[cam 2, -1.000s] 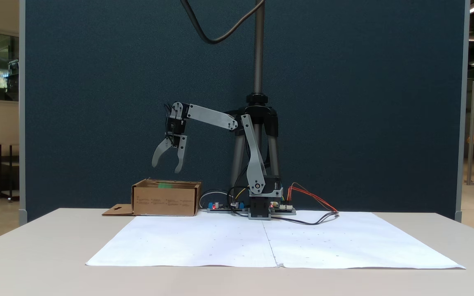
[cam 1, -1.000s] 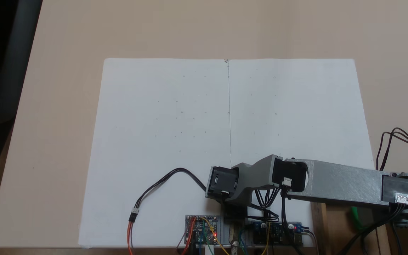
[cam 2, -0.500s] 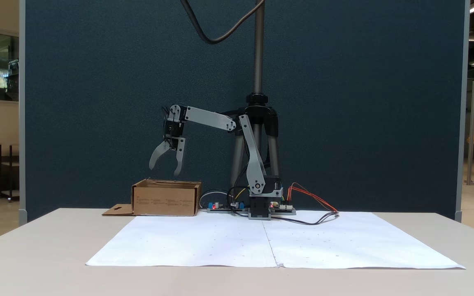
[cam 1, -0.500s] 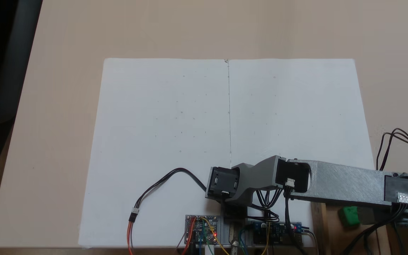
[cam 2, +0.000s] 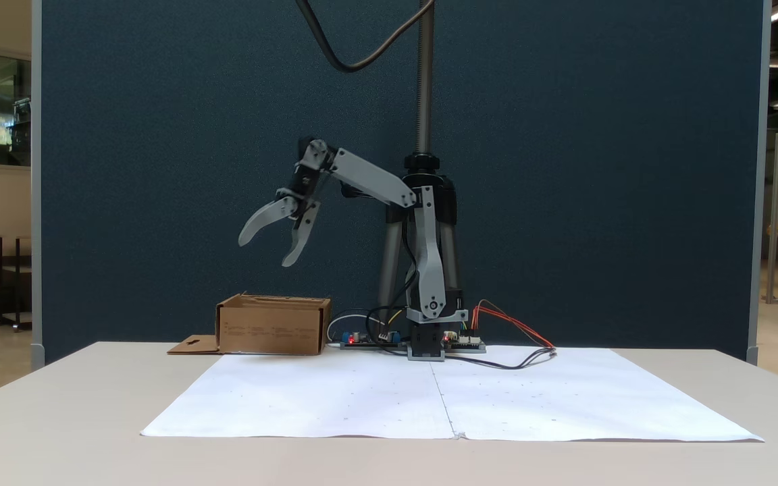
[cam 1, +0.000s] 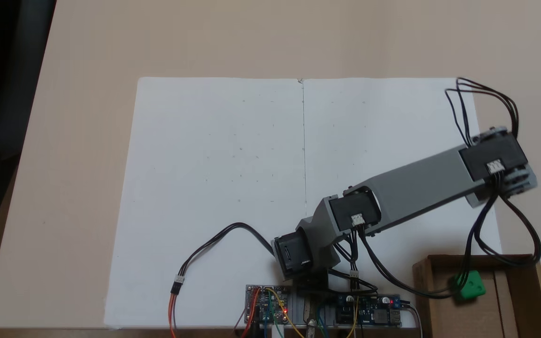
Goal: Grasp a green dice and put it in the bin.
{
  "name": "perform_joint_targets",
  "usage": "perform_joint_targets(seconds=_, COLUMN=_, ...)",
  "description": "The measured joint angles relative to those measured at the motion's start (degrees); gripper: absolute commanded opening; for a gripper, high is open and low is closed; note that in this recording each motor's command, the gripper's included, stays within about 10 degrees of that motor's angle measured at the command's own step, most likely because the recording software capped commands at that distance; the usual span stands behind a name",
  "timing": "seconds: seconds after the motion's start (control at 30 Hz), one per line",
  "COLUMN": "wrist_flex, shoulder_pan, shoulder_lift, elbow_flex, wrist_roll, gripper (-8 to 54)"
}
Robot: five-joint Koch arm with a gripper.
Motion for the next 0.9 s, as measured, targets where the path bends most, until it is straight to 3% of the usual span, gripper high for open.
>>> perform_joint_targets(seconds=0.23, wrist_flex=0.0, shoulder_pan=-23.12, shoulder_lift=5.01, elbow_flex=-0.09, wrist_roll=4.92, gripper=43.7)
perform_joint_targets(seconds=0.63, wrist_flex=-0.18, shoulder_pan=-65.13, shoulder_lift=5.27, elbow_flex=-0.09, wrist_roll=6.06, gripper=43.6)
perform_joint_targets(seconds=0.9, wrist_flex=-1.93, shoulder_pan=-71.54, shoulder_lift=5.27, elbow_flex=3.87, wrist_roll=6.5, gripper=43.5)
